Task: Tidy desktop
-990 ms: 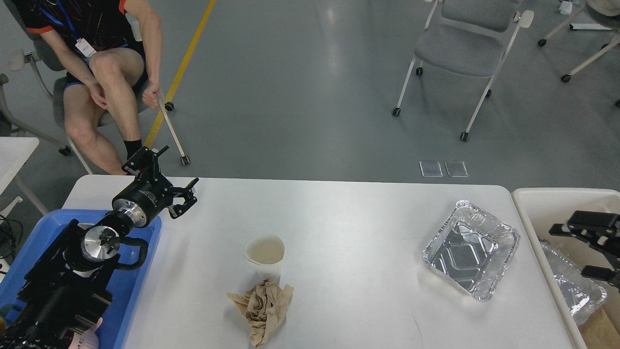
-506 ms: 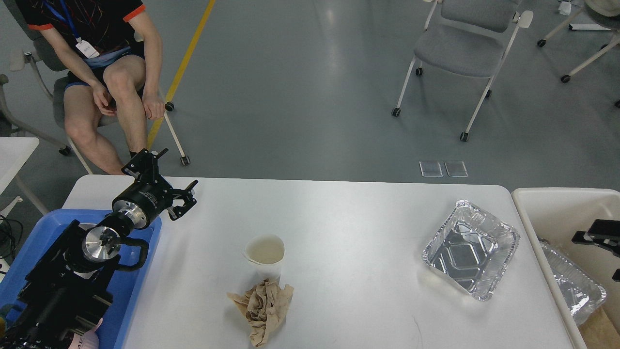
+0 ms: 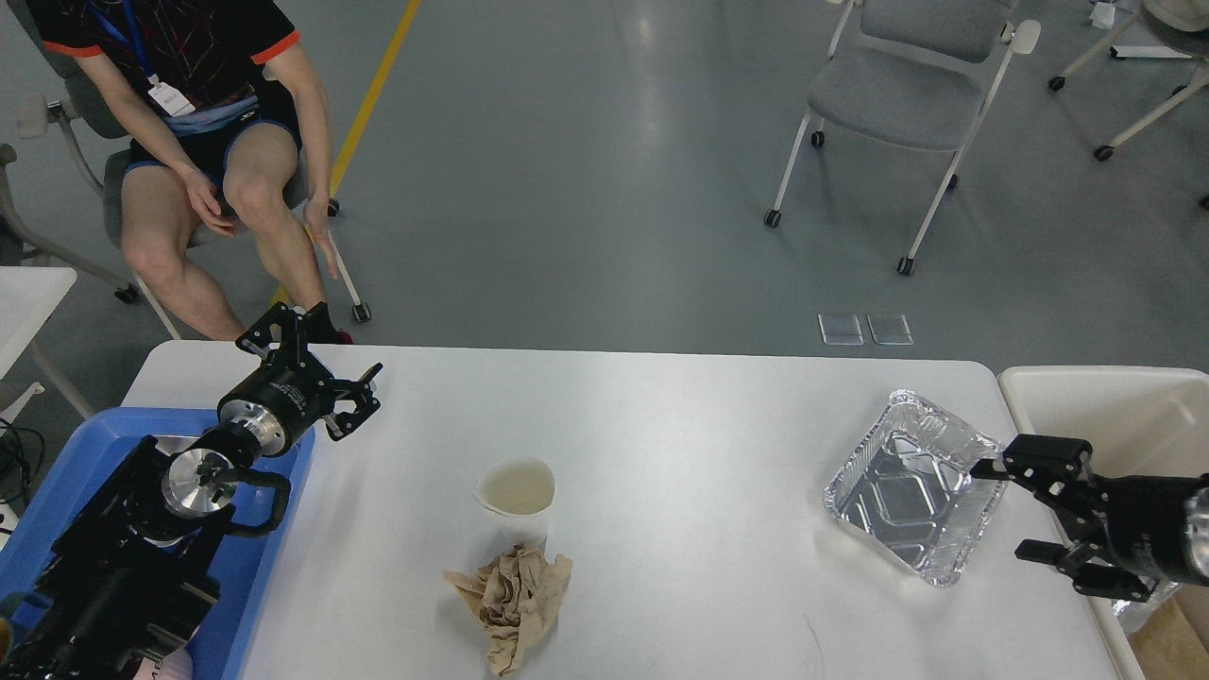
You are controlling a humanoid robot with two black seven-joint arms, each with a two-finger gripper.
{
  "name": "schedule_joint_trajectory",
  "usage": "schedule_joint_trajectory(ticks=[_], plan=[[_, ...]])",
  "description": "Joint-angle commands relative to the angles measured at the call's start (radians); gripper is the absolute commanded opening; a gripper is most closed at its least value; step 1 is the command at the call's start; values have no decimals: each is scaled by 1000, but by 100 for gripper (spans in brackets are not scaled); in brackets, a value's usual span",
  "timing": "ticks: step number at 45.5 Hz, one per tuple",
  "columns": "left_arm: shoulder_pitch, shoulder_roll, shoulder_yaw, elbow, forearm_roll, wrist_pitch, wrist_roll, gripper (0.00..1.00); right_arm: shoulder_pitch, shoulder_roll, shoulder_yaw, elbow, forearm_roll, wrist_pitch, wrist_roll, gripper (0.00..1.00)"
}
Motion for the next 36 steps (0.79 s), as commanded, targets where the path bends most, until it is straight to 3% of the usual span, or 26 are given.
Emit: schedule_joint_trajectory(ticks=[1, 10, 21, 31, 36], plan=[[-1, 0, 4, 0, 5, 14, 0, 97, -38, 107, -2, -7, 74, -75, -9, 100], [-1, 0, 13, 0, 5, 28, 0, 97, -69, 288, -2, -36, 119, -161, -30, 100], [17, 6, 13, 0, 7, 30, 0, 97, -64, 508, 0, -316, 131, -269, -29, 100], [19, 9, 13, 0, 8, 31, 0, 97, -64, 535, -3, -423, 136, -275, -29, 98], [19, 7, 14, 0, 8, 31, 0, 97, -61, 525, -15, -427, 113, -275, -29, 84]])
